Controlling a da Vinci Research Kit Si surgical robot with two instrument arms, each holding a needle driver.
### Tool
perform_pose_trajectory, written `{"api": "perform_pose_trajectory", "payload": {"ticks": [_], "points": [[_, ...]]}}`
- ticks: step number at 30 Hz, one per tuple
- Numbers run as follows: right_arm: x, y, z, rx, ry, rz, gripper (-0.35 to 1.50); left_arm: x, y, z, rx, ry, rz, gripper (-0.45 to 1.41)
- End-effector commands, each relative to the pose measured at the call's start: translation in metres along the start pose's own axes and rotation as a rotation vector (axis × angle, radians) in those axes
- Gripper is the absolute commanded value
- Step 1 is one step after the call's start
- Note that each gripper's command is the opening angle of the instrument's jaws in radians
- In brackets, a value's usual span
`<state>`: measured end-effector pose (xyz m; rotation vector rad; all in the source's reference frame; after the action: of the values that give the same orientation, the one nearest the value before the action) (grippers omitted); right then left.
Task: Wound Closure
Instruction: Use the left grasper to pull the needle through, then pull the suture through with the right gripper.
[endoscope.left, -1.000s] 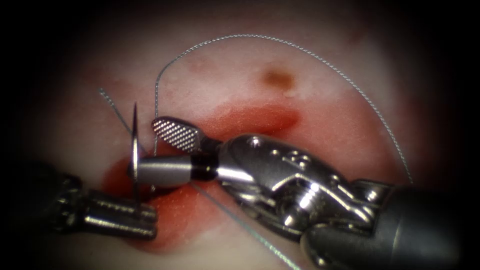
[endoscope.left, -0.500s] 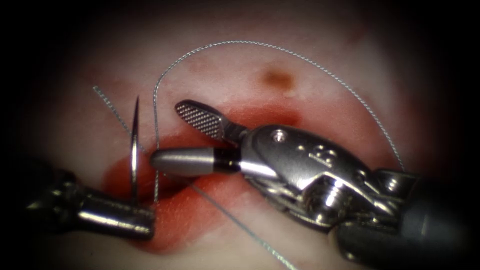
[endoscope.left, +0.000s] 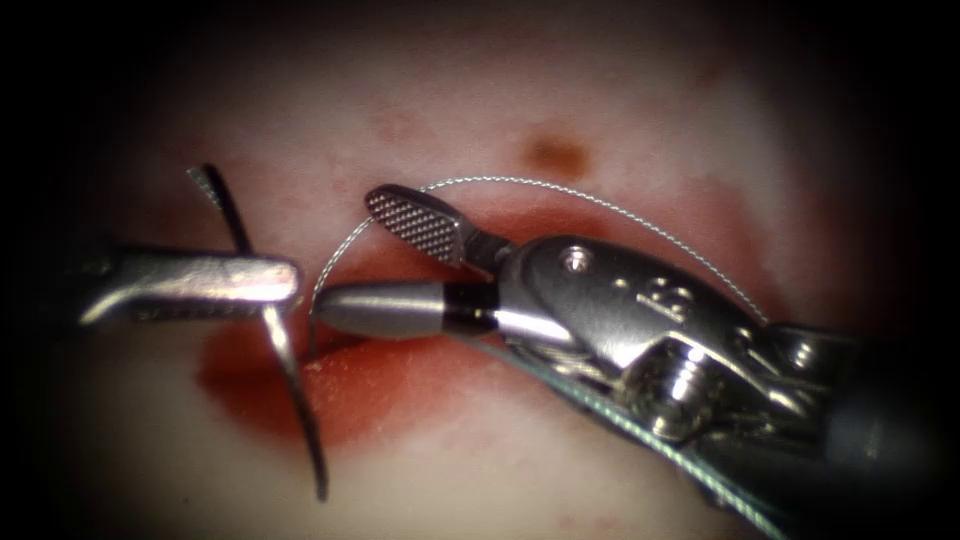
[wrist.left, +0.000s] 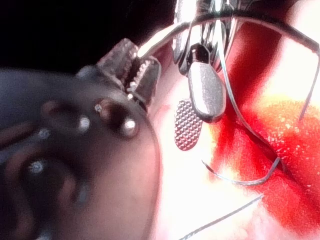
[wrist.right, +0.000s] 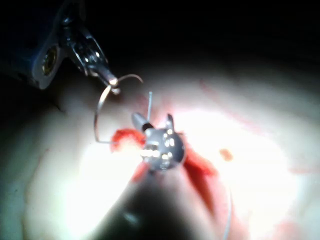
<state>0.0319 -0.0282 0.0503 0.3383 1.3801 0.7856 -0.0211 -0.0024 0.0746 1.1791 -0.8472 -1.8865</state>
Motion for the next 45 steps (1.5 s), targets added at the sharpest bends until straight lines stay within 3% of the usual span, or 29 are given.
{"api": "perform_pose_trajectory", "payload": {"ticks": [1, 2, 8, 12, 17, 23, 30, 31, 32, 34, 38, 45], "points": [[0.0008, -0.0001, 0.0011, 0.000, 0.007, -0.013, 1.01, -0.0014, -0.0010, 0.0001, -0.017, 0.005, -0.040, -0.45], [0.0010, 0.0000, 0.0011, -0.003, 0.007, -0.023, 0.96, -0.0023, -0.0011, -0.0001, 0.026, 0.030, -0.140, -0.45], [0.0014, 0.0000, 0.0012, -0.006, 0.007, -0.112, 0.70, -0.0038, -0.0018, -0.0017, 0.134, 0.035, -0.380, -0.45], [0.0016, 0.0001, 0.0012, -0.006, 0.006, -0.145, 0.66, -0.0046, -0.0024, -0.0034, 0.212, 0.011, -0.575, -0.45], [0.0024, 0.0002, 0.0015, -0.001, 0.001, -0.235, 0.43, -0.0057, -0.0027, -0.0054, 0.264, -0.018, -0.613, -0.45], [0.0050, 0.0005, 0.0018, 0.009, 0.048, -0.310, 0.46, -0.0061, -0.0033, -0.0072, 0.285, -0.054, -0.615, -0.45], [0.0073, 0.0007, 0.0013, 0.015, 0.081, -0.371, 0.54, -0.0051, -0.0035, -0.0073, 0.274, -0.042, -0.507, -0.45], [0.0077, 0.0006, 0.0014, 0.035, 0.081, -0.390, 0.49, -0.0049, -0.0035, -0.0072, 0.272, -0.036, -0.494, -0.45], [0.0080, 0.0005, 0.0015, 0.054, 0.081, -0.404, 0.31, -0.0046, -0.0035, -0.0072, 0.271, -0.031, -0.482, -0.45], [0.0083, 0.0003, 0.0017, 0.134, 0.084, -0.406, -0.35, -0.0042, -0.0036, -0.0070, 0.268, -0.025, -0.447, -0.45], [0.0084, -0.0002, 0.0030, 0.410, 0.080, -0.423, -0.35, -0.0037, -0.0043, -0.0068, 0.282, -0.008, -0.394, -0.45], [0.0066, -0.0008, 0.0056, 0.577, -0.150, -0.649, -0.35, -0.0031, -0.0055, -0.0068, 0.318, 0.016, -0.395, -0.45]]}}
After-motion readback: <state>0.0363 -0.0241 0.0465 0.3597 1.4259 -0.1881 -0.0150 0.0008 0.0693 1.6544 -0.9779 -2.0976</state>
